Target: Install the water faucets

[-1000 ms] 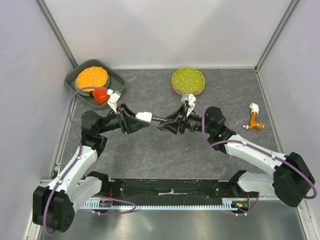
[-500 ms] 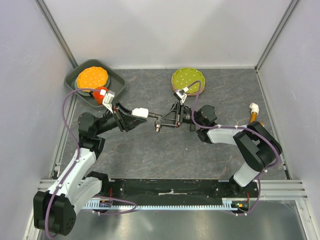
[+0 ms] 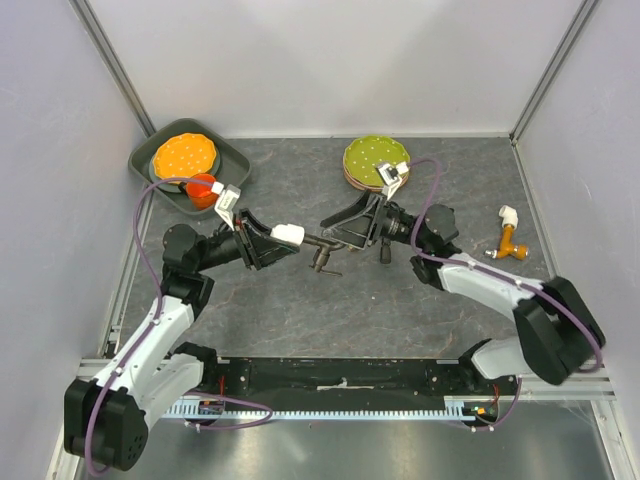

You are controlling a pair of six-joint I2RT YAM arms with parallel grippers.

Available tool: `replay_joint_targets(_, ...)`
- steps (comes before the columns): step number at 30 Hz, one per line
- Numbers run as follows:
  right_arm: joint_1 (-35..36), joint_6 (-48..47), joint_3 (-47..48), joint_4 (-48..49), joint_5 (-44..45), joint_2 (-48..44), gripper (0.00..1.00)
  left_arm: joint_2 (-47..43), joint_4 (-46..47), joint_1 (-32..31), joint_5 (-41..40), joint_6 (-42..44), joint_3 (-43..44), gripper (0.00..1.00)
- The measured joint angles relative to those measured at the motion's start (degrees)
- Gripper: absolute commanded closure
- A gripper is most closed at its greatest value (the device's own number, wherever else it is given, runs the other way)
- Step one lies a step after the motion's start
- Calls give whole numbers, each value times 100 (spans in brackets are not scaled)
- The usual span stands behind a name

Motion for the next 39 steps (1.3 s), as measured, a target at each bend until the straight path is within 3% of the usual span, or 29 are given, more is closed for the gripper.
replay_joint_targets(7,-26,-2763,24,-2951,1099,-1403,2,153,-26,0,-11,-33,0,98)
replay_joint_targets(12,107,-4367,-68,-3960,2065,-2208,2,299,-151,0,-79,-98,0,98)
replay_joint_targets(15,715,-5499,-199,-4221,2824,-2542,2,317,-302,2,-133,-105,7,98)
replay_joint_targets(25,3206,-8592,-555,-4050,5543,-2310,2,328,-671,7,-247,-105,37,98)
replay_joint_targets(32,4153,-10035,-555,-3401,7082,-1502,2,328,-728,39,-306,-105,44,98)
replay_joint_targets(39,4566,-10933,-553,-2723,8091,-616,2,328,-748,42,-306,-105,50,98)
